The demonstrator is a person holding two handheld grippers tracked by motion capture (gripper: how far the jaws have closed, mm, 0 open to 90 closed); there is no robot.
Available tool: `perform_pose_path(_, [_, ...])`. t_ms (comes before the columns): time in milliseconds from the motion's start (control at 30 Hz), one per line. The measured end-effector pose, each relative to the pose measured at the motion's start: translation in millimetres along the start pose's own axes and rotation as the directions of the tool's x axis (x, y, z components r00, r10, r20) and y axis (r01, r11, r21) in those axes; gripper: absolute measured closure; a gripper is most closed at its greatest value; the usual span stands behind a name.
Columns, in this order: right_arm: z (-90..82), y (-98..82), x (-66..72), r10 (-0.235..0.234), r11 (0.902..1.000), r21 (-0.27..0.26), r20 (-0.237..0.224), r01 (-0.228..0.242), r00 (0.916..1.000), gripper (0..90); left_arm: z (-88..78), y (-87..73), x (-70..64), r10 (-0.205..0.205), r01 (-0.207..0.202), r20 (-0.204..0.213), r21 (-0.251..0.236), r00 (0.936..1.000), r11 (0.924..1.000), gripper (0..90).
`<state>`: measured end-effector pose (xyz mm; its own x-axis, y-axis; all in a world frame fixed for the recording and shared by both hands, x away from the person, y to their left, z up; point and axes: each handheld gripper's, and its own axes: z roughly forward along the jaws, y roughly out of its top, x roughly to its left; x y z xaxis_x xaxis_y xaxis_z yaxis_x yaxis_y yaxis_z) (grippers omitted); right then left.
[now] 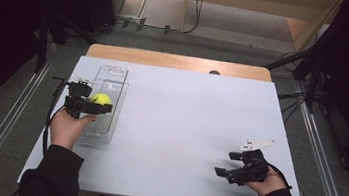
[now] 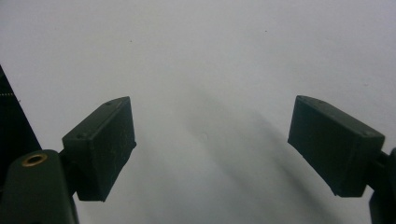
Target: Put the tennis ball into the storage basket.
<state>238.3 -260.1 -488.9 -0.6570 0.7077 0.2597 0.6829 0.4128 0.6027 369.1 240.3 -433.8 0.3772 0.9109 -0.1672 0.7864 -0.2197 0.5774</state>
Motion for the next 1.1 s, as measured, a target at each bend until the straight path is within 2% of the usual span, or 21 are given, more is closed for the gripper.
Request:
perform_pose_path(800, [-0.1,0.1,0.0,-0.001,1.0000,0.001,0.000,0.001,1.0000,12.9,4.4,-0.5,-1.6,0.005,-0.005,-0.003,0.021,1.0000,0.9998,26.0])
perform_pose_path(933, [-0.2,0.1,0.1,0.001,1.0000,0.001,0.000,-0.001,1.0000,12.9,0.5,1.2,-0.9,-0.017,0.017,0.019,-0.007,0.9997,0.9998,20.1])
perform_pose_path(1100, [-0.2,0.0,0.0,0.000,1.0000,0.001,0.000,0.000,1.0000,12.9,-7.8,4.6,-3.7,0.004,-0.004,0.014,-0.024,0.9999,0.9997,16.5])
